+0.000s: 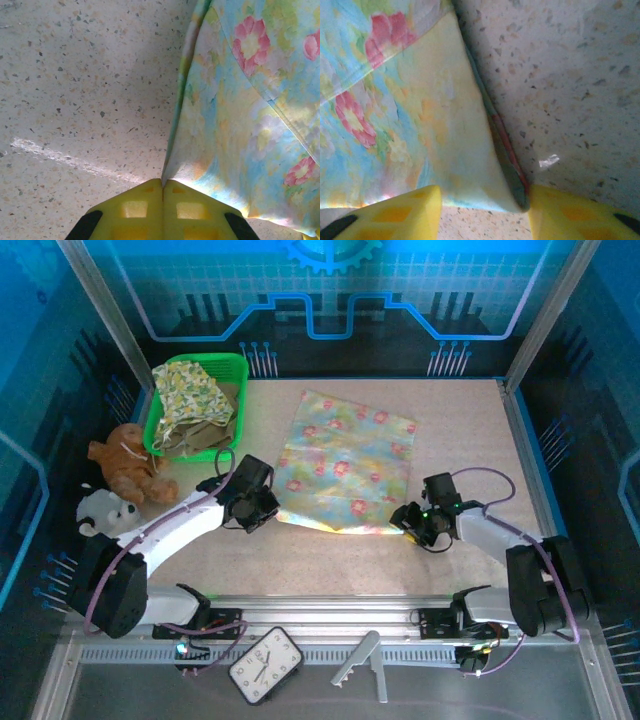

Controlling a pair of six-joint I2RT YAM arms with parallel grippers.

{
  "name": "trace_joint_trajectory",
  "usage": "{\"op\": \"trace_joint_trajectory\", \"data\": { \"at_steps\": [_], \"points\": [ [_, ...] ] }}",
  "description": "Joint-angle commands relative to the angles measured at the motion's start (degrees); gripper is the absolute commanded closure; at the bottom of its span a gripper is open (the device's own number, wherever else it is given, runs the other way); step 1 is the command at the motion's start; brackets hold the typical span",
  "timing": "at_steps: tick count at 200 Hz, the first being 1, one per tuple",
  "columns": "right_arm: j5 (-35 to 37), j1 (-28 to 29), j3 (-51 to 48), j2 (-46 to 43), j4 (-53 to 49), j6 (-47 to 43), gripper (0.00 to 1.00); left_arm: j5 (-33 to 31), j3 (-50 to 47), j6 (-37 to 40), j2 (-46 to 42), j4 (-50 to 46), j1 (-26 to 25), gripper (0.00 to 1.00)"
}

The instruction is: Fold and stack the skirts

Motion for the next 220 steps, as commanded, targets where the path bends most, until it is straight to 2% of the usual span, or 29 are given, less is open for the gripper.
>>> {"op": "trace_joint_trajectory", "data": {
  "at_steps": [1, 23, 53, 79, 119, 146, 175, 220],
  "points": [
    [-0.07, 1.21, -0.54, 0.09, 3.78, 1.19, 0.58, -0.12, -1.00, -1.12, -1.15, -0.60, -0.11, 1.00],
    [0.28, 1.62, -0.66, -1.27, 3.56, 0.98, 0.68, -0.22, -1.05, -1.14, -1.32, -0.53, -0.10, 1.00],
    [1.85, 1.63, -1.99, -4.58, 1.42, 0.87, 0.90, -1.12, -0.95, -1.21, -1.82, -1.27, -0.06, 1.00],
    [1.40, 1.62, -3.15, -9.11, -2.39, 0.92, 1.00, -2.41, -1.77, -2.05, -3.83, -2.08, -0.22, 1.00],
    [-0.29, 1.00, -1.79, -14.86, -7.42, 0.67, 1.00, -4.86, -1.89, -4.19, -10.89, -2.84, -1.13, 1.00],
    [1.26, 0.47, 3.64, -15.04, -9.33, 0.65, 1.00, -9.39, 2.79, -1.24, -14.75, -5.50, -1.07, 1.00],
    [4.72, 0.04, 8.72, -14.92, -8.50, 1.67, 1.00, -10.83, 11.00, 5.29, -11.99, -8.07, -0.10, 1.00],
    [7.77, -4.96, 14.09, -9.20, 0.65, 0.62, 1.00, -10.06, 21.16, 16.76, -2.22, -0.38, 4.57, 1.00]
  ]
}}
